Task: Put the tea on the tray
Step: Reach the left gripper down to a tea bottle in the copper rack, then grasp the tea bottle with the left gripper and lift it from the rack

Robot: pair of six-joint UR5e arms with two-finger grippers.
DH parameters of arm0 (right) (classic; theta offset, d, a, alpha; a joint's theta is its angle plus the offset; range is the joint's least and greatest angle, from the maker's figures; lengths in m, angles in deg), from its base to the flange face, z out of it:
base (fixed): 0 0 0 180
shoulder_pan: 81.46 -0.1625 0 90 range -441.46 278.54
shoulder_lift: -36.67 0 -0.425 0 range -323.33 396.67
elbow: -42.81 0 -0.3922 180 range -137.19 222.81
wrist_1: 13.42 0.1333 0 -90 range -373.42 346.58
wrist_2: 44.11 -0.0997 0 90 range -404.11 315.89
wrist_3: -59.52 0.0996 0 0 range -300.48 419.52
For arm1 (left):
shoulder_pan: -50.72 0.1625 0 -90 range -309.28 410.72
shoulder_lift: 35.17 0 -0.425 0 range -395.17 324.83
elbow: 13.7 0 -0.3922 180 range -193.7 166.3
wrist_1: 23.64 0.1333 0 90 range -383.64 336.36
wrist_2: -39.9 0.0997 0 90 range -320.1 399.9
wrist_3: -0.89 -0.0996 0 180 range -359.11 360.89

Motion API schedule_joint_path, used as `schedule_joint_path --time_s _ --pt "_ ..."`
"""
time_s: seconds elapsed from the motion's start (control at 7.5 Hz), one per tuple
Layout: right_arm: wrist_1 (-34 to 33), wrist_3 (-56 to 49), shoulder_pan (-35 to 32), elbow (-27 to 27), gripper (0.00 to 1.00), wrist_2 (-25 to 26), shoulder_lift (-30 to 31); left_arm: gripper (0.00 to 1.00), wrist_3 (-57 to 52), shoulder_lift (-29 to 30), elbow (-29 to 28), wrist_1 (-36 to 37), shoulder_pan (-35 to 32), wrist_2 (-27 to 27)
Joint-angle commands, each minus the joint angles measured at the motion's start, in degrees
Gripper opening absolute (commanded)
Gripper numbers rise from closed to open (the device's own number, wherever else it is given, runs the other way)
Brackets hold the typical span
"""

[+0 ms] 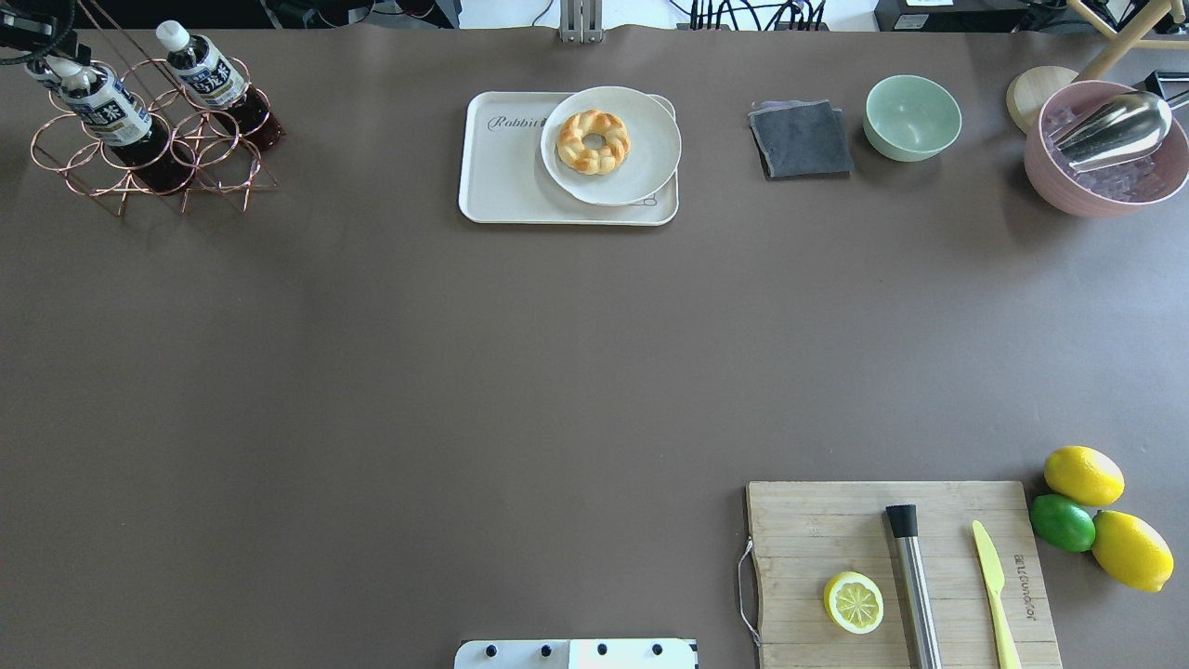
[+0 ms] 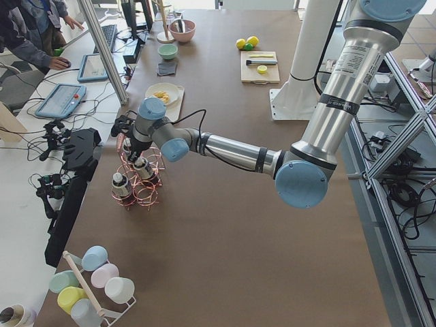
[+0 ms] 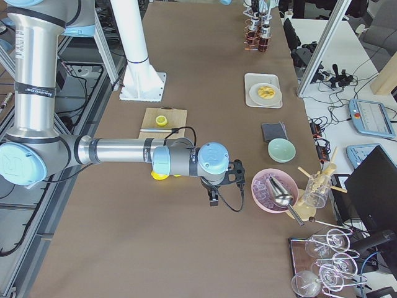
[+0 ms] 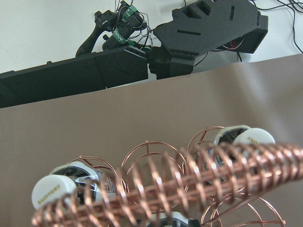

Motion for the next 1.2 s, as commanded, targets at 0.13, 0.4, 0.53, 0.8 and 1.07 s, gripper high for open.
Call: schedule_joint_path --time_s 0.13,0.4,0.53,0.8,1.07 --pt "0.0 0.0 0.0 -0.1 1.0 0.0 0.0 0.0 -0.9 3.2 6.2 10.2 -6.6 -8.5" --pt "0.0 0.0 0.0 0.3 1.0 0.0 -0.1 0.0 -2.7 0.8 13.4 15.8 -7.5 -8.4" --pt "0.0 0.0 0.0 0.4 1.0 0.0 -0.1 0.0 -2.7 -0.7 17.2 17.7 -7.6 -8.5" --pt "0.1 0.0 0.0 0.3 1.0 0.1 -0.1 0.0 -2.1 3.3 25.2 33.5 -6.8 -7.8" --pt "0.1 0.1 0.0 0.2 1.0 0.7 -1.3 0.0 -0.5 9.7 26.9 41.3 0.4 2.2"
